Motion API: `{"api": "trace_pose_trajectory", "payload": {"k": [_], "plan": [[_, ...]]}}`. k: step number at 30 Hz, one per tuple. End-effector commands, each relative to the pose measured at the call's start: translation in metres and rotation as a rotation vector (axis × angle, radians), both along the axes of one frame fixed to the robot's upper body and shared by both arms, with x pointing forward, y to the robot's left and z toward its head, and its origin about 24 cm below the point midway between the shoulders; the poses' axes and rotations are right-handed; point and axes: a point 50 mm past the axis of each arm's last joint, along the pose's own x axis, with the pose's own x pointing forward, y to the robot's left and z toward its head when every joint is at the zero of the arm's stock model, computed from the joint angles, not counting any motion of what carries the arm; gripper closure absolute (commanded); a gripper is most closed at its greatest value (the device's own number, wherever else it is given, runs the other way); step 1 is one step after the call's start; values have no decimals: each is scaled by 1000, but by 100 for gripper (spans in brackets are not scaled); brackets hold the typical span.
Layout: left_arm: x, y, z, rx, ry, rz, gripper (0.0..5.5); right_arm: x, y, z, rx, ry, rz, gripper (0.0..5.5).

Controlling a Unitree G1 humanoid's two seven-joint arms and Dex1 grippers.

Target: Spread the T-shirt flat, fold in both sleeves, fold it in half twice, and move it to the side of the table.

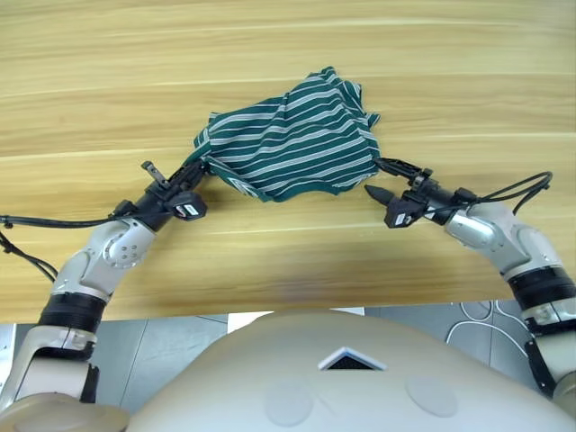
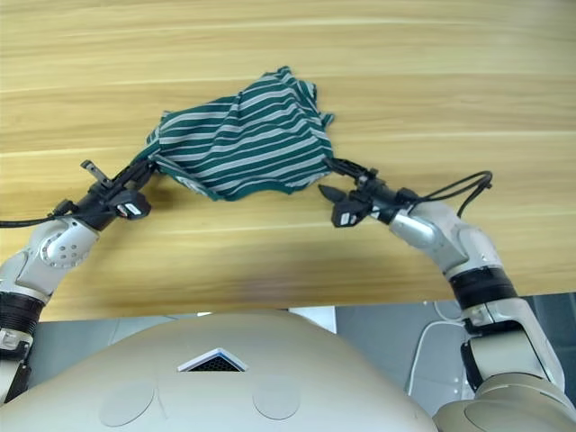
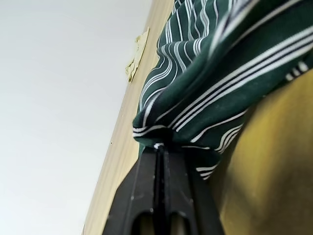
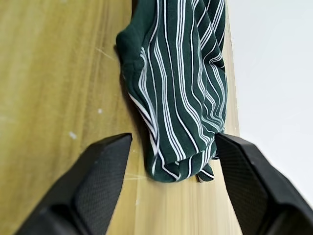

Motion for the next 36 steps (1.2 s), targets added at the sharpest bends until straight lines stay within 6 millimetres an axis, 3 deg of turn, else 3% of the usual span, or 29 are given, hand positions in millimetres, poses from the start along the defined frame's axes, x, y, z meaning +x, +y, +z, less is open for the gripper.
{"api": "trace_pose_trajectory", "payload": {"k": [1, 17, 27, 36], "plan": [[-11, 13, -22, 98, 106, 35, 548, -10, -7, -12, -86, 74, 27, 237], [-1, 9, -25, 69, 69, 45, 548, 8, 17, -28, -106, 54, 119, 237], [-1, 7, -27, 49, 75, 29, 550, 12, 6, -32, -81, 59, 55, 424], [-4, 0, -23, -19, 50, 7, 550, 12, -3, -23, -13, 65, -10, 540]]}}
